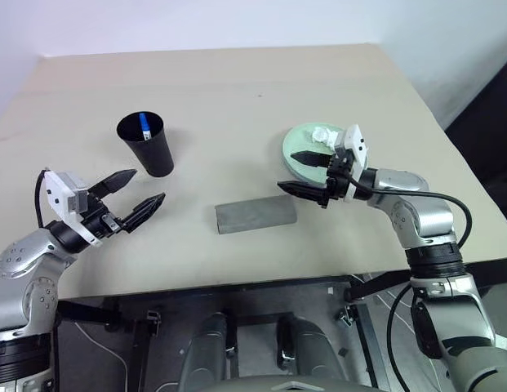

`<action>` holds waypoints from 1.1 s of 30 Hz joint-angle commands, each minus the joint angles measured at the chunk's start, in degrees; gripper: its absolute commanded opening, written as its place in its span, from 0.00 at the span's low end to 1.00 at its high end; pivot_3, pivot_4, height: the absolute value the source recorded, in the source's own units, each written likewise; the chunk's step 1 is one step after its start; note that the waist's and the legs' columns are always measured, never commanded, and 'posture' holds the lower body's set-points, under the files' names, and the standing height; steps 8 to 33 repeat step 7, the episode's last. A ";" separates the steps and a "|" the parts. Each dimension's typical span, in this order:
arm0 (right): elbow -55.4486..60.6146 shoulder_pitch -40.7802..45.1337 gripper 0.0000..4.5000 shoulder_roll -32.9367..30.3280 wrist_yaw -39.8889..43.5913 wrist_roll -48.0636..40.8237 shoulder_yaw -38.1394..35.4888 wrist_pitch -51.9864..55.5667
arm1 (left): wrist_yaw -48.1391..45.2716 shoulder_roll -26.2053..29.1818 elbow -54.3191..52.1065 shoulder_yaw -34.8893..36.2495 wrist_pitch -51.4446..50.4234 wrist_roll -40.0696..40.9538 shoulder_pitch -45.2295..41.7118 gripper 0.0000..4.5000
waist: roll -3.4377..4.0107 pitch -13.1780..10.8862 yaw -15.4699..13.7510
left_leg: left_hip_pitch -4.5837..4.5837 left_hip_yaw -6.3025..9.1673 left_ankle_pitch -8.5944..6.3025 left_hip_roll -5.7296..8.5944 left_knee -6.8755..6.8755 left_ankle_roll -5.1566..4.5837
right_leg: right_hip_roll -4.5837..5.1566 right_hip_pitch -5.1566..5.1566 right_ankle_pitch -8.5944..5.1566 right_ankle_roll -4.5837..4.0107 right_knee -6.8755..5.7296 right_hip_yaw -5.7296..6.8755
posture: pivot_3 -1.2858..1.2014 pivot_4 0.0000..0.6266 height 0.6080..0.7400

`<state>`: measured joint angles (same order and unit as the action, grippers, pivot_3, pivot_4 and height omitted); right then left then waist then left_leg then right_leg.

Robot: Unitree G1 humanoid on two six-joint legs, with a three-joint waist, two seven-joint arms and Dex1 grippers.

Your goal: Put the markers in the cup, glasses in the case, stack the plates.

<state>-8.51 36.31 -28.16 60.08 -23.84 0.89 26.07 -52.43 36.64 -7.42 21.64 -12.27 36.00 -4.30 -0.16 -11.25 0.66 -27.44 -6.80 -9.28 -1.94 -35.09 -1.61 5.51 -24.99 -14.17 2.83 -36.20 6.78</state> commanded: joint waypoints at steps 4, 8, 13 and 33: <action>1.58 0.95 0.99 -0.53 -0.74 -0.11 -1.59 -2.04 | -1.77 0.11 0.04 -1.38 1.66 -0.93 -1.98 1.00 | 0.00 0.00 0.12 | -0.02 -0.07 -0.01 0.00 0.06 -0.01 | 0.03 -0.02 0.08 0.00 0.07 -0.06 | 0.52 0.24 0.81; 0.16 1.54 0.99 -0.12 -1.91 0.34 -2.06 -3.62 | -1.89 0.00 0.67 -2.37 1.90 -1.60 -3.15 1.00 | 0.00 0.00 0.12 | -0.02 -0.12 -0.01 -0.01 0.10 0.00 | 0.02 -0.12 0.08 0.00 0.06 -0.09 | 0.52 0.24 0.81; 0.16 1.54 0.99 -0.12 -1.91 0.34 -2.06 -3.62 | -1.89 0.00 0.67 -2.37 1.90 -1.60 -3.15 1.00 | 0.00 0.00 0.12 | -0.02 -0.12 -0.01 -0.01 0.10 0.00 | 0.02 -0.12 0.08 0.00 0.06 -0.09 | 0.52 0.24 0.81; 0.16 1.54 0.99 -0.12 -1.91 0.34 -2.06 -3.62 | -1.89 0.00 0.67 -2.37 1.90 -1.60 -3.15 1.00 | 0.00 0.00 0.12 | -0.02 -0.12 -0.01 -0.01 0.10 0.00 | 0.02 -0.12 0.08 0.00 0.06 -0.09 | 0.52 0.24 0.81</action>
